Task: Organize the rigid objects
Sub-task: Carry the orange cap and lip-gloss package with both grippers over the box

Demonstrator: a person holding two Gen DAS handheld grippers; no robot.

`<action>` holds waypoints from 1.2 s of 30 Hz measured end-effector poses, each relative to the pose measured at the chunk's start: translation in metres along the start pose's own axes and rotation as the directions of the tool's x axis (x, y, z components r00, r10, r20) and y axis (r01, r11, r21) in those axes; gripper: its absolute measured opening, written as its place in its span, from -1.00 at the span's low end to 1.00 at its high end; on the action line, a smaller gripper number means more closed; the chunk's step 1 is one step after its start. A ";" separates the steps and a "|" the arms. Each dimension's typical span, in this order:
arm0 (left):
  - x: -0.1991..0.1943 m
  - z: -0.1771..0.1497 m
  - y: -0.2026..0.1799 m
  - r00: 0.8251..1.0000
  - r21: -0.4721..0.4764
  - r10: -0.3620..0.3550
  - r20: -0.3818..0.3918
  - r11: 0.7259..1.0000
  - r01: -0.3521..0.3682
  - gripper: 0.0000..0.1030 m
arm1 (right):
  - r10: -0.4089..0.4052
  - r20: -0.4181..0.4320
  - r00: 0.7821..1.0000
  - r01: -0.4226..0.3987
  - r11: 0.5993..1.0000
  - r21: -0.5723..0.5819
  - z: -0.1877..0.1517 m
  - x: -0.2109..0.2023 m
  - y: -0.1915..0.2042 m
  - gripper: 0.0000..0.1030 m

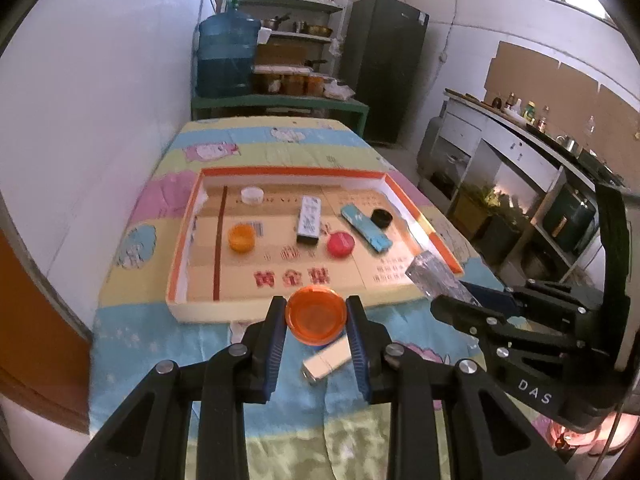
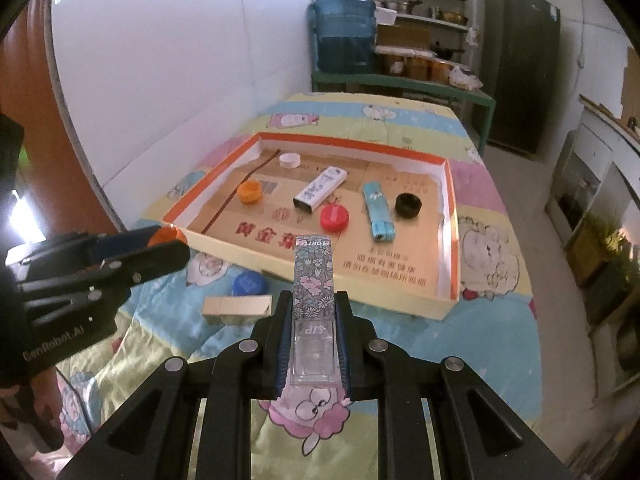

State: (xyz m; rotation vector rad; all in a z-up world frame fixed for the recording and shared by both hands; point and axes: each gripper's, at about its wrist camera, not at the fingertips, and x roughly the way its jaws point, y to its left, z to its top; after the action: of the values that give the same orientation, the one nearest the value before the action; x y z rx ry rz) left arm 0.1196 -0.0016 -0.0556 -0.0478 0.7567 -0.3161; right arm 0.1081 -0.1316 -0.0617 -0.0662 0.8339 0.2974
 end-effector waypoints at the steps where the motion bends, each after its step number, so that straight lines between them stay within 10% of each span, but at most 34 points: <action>1: 0.000 0.003 0.001 1.000 -0.001 0.004 0.004 1.000 -0.004 -0.41 | -0.001 0.002 1.000 0.001 1.000 -0.002 0.002 0.000 0.000 -0.61; 36: 0.096 0.096 0.029 0.998 -0.049 0.048 -0.049 0.998 -0.050 -0.41 | -0.010 -0.009 1.000 0.010 1.000 -0.012 0.090 0.067 -0.049 -0.61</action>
State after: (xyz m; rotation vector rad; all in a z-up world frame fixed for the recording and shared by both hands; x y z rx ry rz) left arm 0.2583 -0.0092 -0.0546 -0.0686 0.8119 -0.2524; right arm 0.2292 -0.1466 -0.0538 -0.0834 0.8407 0.2927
